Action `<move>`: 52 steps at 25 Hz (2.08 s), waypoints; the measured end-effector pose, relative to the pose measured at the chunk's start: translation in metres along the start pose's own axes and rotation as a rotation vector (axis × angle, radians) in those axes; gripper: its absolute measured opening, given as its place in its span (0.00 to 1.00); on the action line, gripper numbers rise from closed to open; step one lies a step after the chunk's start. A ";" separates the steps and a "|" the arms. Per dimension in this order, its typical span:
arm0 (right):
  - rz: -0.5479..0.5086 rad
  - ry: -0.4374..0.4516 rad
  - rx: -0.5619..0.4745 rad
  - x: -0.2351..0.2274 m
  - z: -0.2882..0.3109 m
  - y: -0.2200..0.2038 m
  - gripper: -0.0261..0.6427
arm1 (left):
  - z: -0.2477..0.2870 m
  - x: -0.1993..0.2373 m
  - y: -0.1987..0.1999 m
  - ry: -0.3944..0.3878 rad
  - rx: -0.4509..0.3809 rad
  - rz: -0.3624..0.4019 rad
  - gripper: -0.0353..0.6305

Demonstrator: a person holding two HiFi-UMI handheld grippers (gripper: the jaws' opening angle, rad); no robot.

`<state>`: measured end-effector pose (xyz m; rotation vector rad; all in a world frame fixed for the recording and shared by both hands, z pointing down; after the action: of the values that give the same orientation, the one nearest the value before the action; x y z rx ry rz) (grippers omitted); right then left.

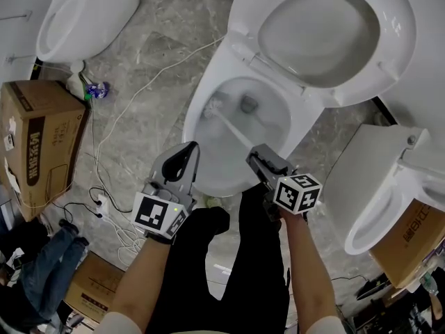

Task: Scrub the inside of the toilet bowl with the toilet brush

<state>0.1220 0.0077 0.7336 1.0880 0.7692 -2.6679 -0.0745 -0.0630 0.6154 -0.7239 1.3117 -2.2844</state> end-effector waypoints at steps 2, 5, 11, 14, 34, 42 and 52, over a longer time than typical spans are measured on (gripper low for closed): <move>-0.019 0.019 0.041 0.004 -0.003 -0.004 0.28 | -0.003 -0.001 0.000 0.004 0.002 -0.007 0.06; -0.050 0.050 0.114 0.009 -0.010 -0.010 0.28 | -0.007 -0.004 -0.001 0.009 0.003 -0.018 0.06; -0.129 0.112 0.280 0.016 -0.022 -0.020 0.28 | -0.020 -0.008 -0.004 0.015 0.010 -0.036 0.06; -0.185 0.140 0.379 0.020 -0.029 -0.020 0.28 | -0.025 -0.011 -0.005 0.019 0.012 -0.045 0.06; -0.613 0.210 0.911 0.041 -0.043 0.019 0.28 | -0.038 -0.030 -0.005 0.051 0.016 -0.102 0.06; -0.704 0.185 1.006 0.037 -0.049 0.033 0.28 | -0.032 -0.040 -0.010 0.061 0.042 -0.123 0.06; -0.913 0.119 1.157 0.034 -0.054 0.069 0.28 | -0.013 -0.047 0.001 0.060 0.039 -0.156 0.06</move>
<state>0.1526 -0.0220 0.6503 1.2468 -0.6158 -3.9953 -0.0456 -0.0278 0.5983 -0.7748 1.2731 -2.4658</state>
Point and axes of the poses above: the fingertips, and each gripper's own axes: z forward along the fingers, x to its left, y out of its top, the point moved 4 cm from there along -z, backward along the fingers, and after that the axes turned 3 degrees about y, right-handed, at the moved point
